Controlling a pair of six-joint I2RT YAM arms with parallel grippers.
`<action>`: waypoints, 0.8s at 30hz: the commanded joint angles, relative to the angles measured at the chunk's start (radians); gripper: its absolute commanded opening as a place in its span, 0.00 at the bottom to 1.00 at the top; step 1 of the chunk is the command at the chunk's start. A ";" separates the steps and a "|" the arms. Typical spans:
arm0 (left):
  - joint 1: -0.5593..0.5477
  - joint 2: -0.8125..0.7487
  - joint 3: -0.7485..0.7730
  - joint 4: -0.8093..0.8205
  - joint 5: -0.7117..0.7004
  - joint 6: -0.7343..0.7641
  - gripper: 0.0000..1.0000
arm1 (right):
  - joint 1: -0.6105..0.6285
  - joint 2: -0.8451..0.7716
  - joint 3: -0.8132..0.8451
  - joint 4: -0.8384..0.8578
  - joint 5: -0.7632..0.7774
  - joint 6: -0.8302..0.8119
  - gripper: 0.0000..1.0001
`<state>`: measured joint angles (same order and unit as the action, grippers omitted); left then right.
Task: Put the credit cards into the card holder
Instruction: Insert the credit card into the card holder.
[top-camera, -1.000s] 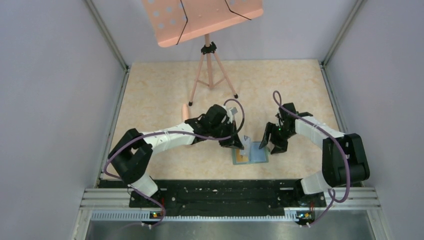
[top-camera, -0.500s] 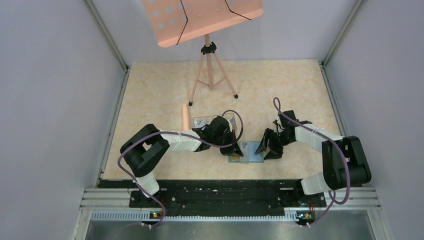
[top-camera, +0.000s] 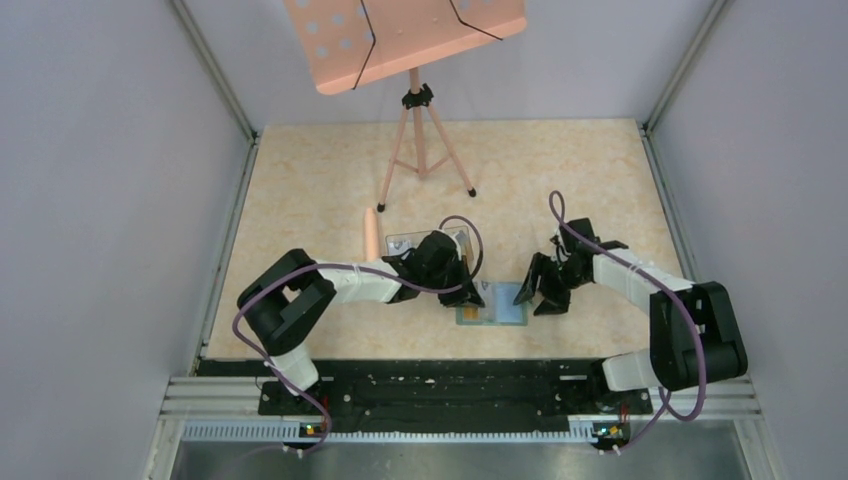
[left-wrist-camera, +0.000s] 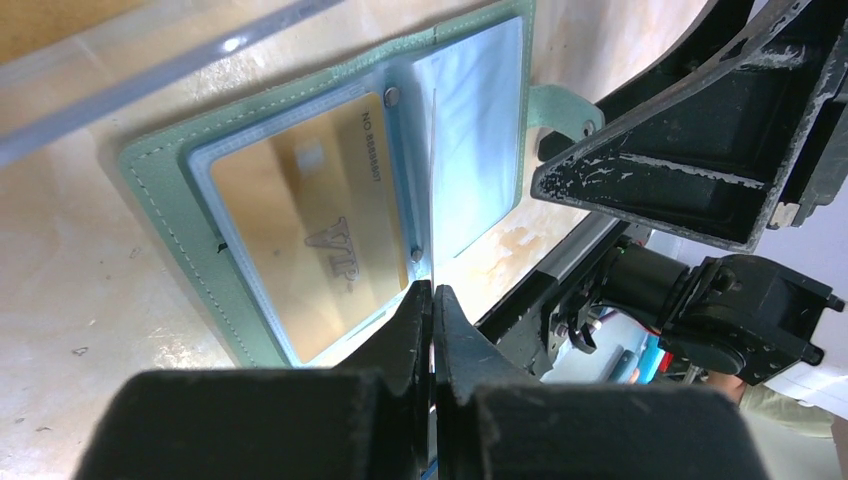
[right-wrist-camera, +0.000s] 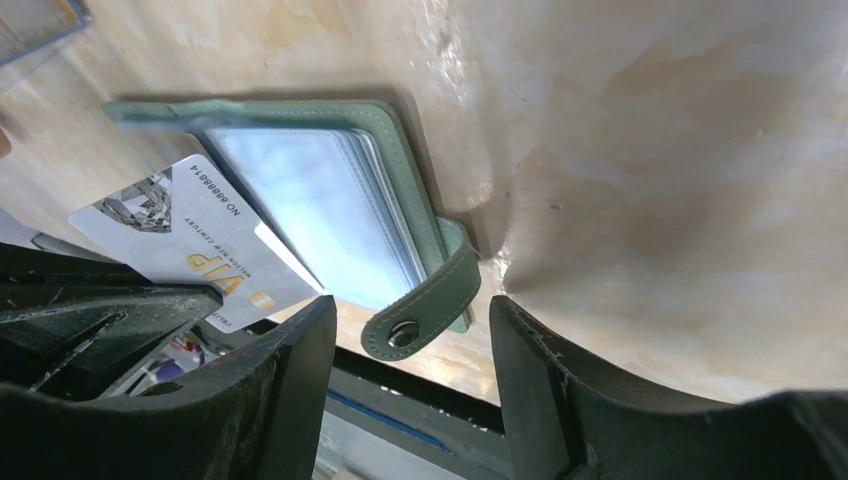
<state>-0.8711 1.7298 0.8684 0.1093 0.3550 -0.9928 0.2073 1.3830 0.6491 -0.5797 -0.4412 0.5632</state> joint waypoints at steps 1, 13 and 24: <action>0.016 -0.038 -0.001 0.021 -0.021 0.014 0.00 | 0.006 -0.024 0.062 -0.010 0.043 -0.023 0.58; 0.032 0.039 0.046 0.027 0.036 0.025 0.00 | 0.005 0.020 0.043 0.026 -0.005 -0.032 0.58; 0.032 0.079 0.067 0.052 0.065 0.009 0.00 | 0.005 0.032 0.031 0.047 -0.031 -0.028 0.57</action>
<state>-0.8406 1.7882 0.9062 0.1146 0.4057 -0.9886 0.2073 1.4040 0.6769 -0.5648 -0.4503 0.5426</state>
